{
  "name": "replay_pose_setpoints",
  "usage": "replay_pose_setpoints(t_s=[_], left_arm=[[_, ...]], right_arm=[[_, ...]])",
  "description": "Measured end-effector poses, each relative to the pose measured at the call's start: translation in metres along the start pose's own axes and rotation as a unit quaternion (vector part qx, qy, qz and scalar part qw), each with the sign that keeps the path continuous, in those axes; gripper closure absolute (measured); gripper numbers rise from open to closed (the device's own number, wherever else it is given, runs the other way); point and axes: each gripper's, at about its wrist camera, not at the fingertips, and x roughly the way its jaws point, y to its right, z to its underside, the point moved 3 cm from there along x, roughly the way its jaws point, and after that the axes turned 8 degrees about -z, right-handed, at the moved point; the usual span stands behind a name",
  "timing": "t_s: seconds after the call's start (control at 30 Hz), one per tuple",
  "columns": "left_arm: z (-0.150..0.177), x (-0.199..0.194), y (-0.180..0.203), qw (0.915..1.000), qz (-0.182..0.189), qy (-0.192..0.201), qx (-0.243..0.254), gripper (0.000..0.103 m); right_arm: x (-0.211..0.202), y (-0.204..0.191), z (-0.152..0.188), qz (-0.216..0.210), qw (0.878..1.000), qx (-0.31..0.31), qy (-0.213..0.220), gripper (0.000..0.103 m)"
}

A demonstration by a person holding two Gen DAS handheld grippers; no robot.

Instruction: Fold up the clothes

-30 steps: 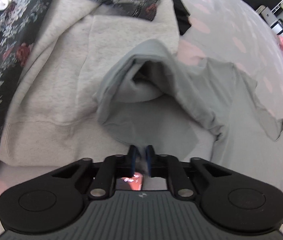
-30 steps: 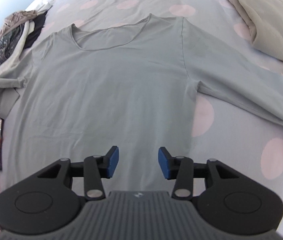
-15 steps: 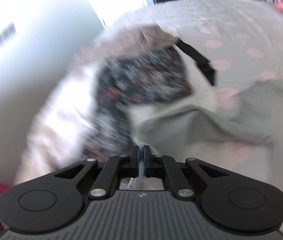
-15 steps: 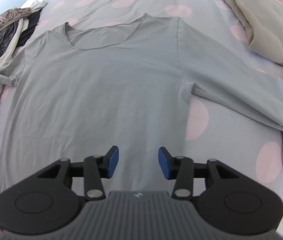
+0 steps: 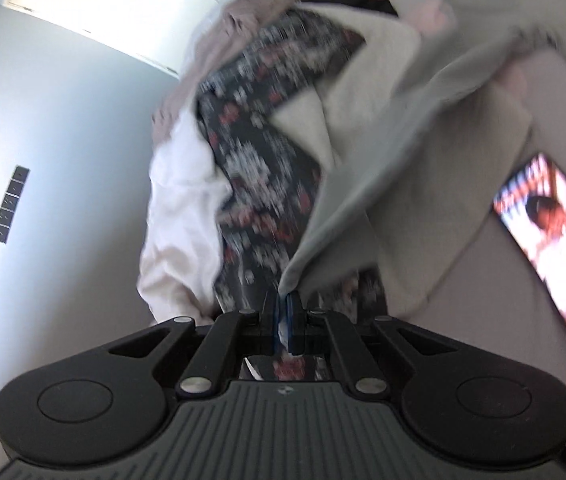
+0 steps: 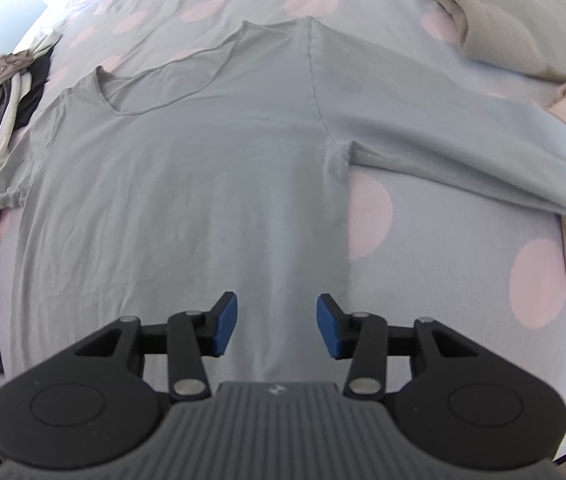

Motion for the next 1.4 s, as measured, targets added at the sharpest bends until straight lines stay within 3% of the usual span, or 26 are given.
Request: replay_pose_setpoints(t_s=[0.17,0.23,0.3,0.47,0.57,0.67,0.8,0.93,1.1,1.23,1.3,1.4], left_arm=[[0.032,0.02,0.016,0.999,0.03,-0.032,0.005,0.098],[0.04,0.021,0.014,0.9973,0.062,-0.036,-0.013,0.095],[0.046,0.019,0.011,0.9944,0.095,-0.035,-0.031,0.082],[0.056,0.011,-0.012,0.9842,0.138,0.002,-0.112,0.079],[0.057,0.008,-0.032,0.97,0.164,0.032,-0.177,0.077],[0.057,0.004,-0.05,0.9515,0.195,0.064,-0.229,0.062],[0.052,0.004,-0.061,0.9357,0.218,0.083,-0.265,0.061],[0.049,0.003,-0.072,0.9095,0.254,0.106,-0.311,0.058],[0.036,0.014,-0.059,0.9263,0.24,0.078,-0.28,0.057],[0.03,0.022,-0.041,0.9504,0.199,0.057,-0.231,0.059],[0.028,0.03,-0.037,0.954,0.194,0.039,-0.225,0.078],[0.025,0.038,-0.032,0.9562,0.193,0.025,-0.219,0.079]], right_arm=[[0.002,0.004,0.001,-0.004,1.0,0.022,-0.003,0.055],[0.002,0.004,0.0,-0.006,1.0,0.028,-0.005,0.055],[0.003,0.005,0.0,-0.007,0.999,0.035,-0.006,0.054],[0.005,-0.001,-0.002,-0.01,0.999,0.034,-0.004,0.052],[0.007,-0.006,-0.003,-0.012,0.999,0.03,-0.007,0.051],[0.009,-0.01,-0.004,-0.012,1.0,0.024,-0.01,0.051],[0.01,-0.011,-0.005,-0.01,1.0,0.023,-0.009,0.051],[0.011,-0.009,-0.005,-0.009,1.0,0.028,-0.009,0.051],[0.012,-0.007,-0.005,-0.007,0.999,0.031,-0.011,0.051],[0.012,-0.007,-0.005,-0.01,0.999,0.029,-0.009,0.051],[0.014,-0.008,-0.005,-0.01,1.0,0.025,-0.011,0.051],[0.014,-0.009,-0.005,-0.012,1.0,0.021,-0.012,0.051]])
